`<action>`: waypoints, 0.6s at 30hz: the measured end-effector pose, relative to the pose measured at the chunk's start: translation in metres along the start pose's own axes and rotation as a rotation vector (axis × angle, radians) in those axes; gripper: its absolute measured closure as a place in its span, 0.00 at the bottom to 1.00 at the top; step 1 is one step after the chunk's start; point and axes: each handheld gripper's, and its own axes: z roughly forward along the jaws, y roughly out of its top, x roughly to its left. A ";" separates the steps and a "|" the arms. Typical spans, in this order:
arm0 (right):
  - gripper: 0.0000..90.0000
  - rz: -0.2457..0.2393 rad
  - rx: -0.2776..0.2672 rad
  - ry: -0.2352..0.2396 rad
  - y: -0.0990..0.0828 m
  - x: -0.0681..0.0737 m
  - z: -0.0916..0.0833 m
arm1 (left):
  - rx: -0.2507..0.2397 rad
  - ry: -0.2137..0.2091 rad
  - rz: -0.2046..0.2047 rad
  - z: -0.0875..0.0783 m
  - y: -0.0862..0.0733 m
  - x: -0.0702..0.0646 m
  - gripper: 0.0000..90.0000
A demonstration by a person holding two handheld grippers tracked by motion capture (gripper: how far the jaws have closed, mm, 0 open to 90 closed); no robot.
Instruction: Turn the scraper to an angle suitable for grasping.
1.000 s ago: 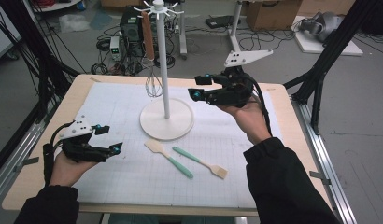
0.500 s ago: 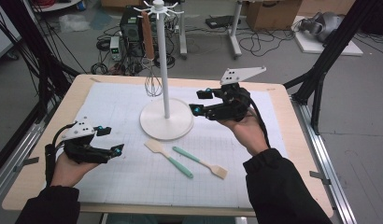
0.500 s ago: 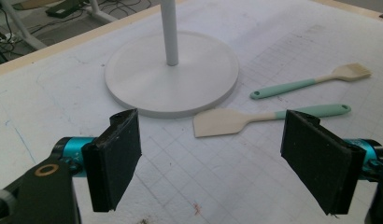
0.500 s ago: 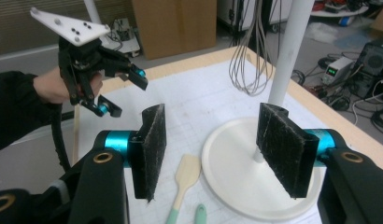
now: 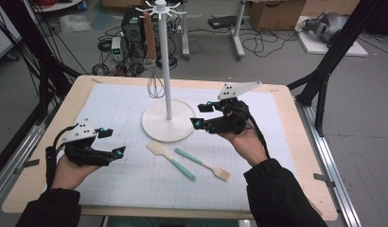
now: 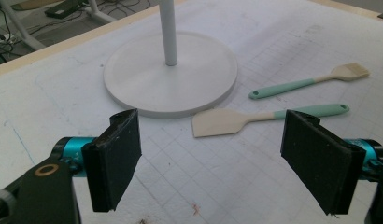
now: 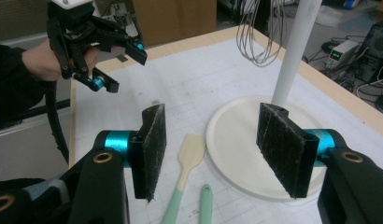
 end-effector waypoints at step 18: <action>0.46 0.003 0.033 -0.008 -0.023 0.003 0.014 | 0.004 -0.004 0.002 0.001 0.000 -0.001 0.23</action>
